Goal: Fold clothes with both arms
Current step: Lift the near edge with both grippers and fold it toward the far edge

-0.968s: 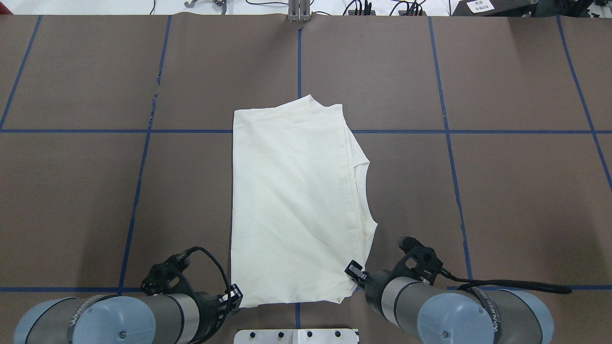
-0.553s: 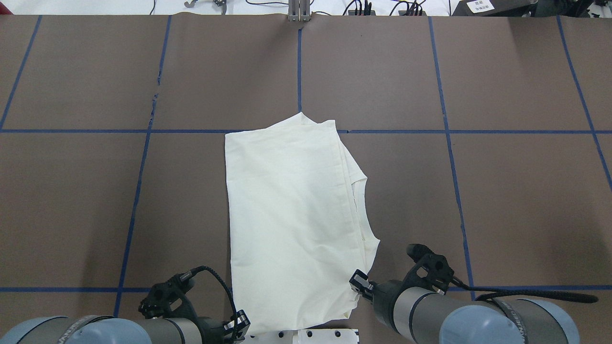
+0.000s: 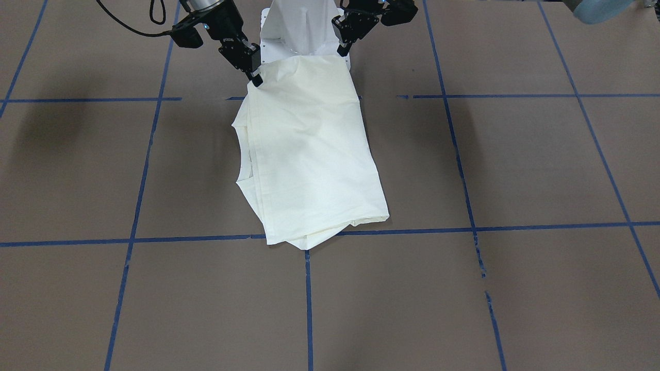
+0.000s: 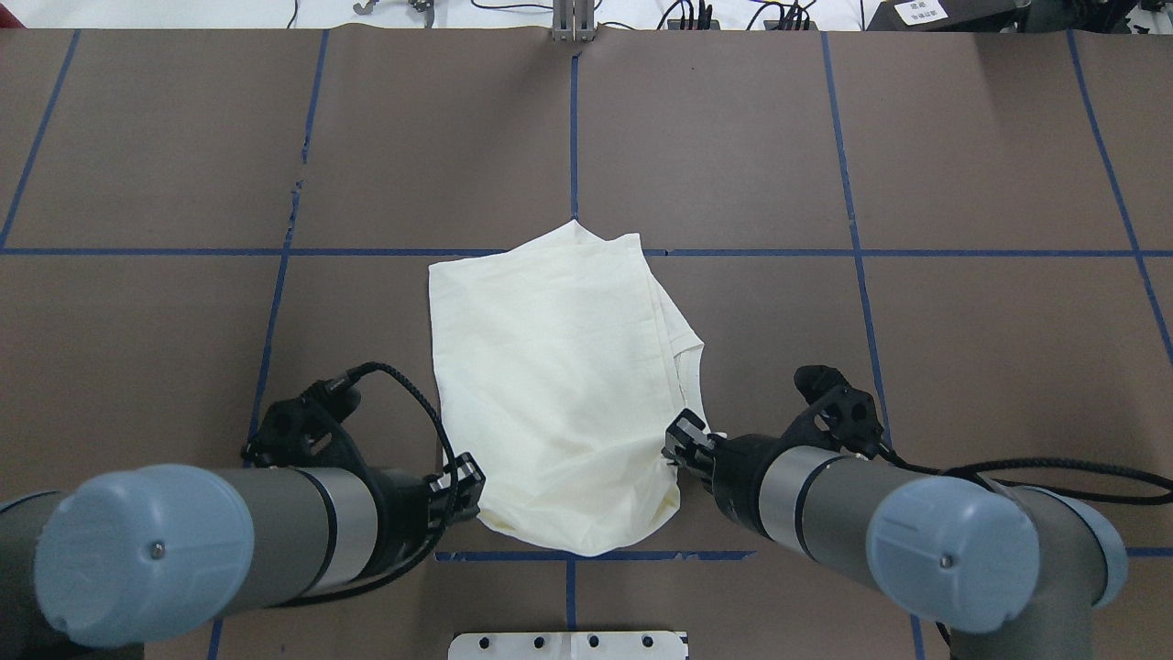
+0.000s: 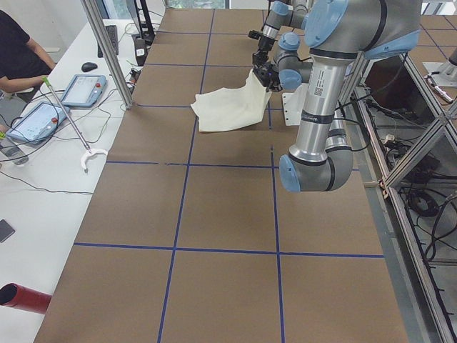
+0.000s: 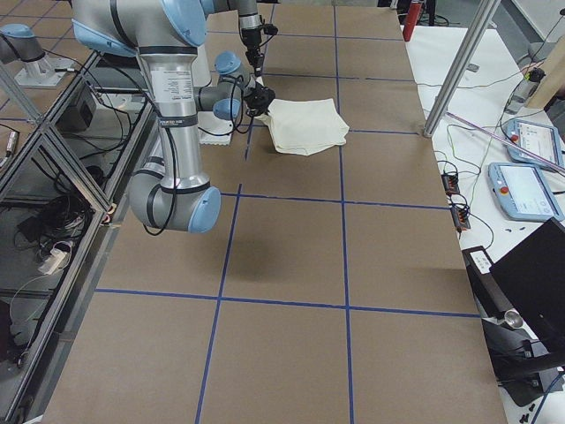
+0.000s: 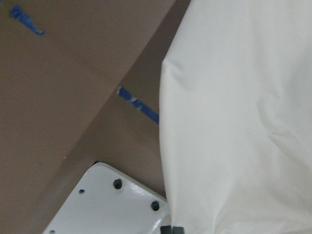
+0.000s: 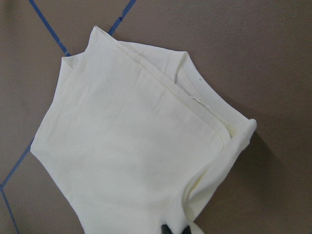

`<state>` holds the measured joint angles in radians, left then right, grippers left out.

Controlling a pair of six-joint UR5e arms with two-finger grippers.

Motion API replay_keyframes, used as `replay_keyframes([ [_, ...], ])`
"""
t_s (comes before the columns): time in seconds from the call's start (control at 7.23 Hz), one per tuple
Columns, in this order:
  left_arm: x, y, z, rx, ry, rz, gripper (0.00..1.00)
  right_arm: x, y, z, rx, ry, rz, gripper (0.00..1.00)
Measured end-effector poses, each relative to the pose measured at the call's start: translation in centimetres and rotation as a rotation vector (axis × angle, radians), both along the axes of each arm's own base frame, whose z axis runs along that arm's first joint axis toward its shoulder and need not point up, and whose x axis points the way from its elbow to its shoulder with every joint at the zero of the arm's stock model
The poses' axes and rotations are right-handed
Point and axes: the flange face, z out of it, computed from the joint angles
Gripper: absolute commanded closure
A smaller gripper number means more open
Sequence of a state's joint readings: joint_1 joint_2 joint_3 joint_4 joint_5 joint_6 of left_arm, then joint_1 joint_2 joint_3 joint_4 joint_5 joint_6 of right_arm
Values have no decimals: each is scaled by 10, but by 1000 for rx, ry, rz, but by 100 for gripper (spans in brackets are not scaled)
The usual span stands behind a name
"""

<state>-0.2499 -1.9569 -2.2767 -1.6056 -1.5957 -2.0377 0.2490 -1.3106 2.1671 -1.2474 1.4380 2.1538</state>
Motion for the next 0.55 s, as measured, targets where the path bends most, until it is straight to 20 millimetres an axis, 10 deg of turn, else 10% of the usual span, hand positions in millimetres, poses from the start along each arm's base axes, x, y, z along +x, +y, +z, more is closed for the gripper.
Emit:
replay_keyframes([
  [0.55, 1, -125, 36, 123, -124, -96, 100, -33, -144, -6, -85, 43, 90, 100],
])
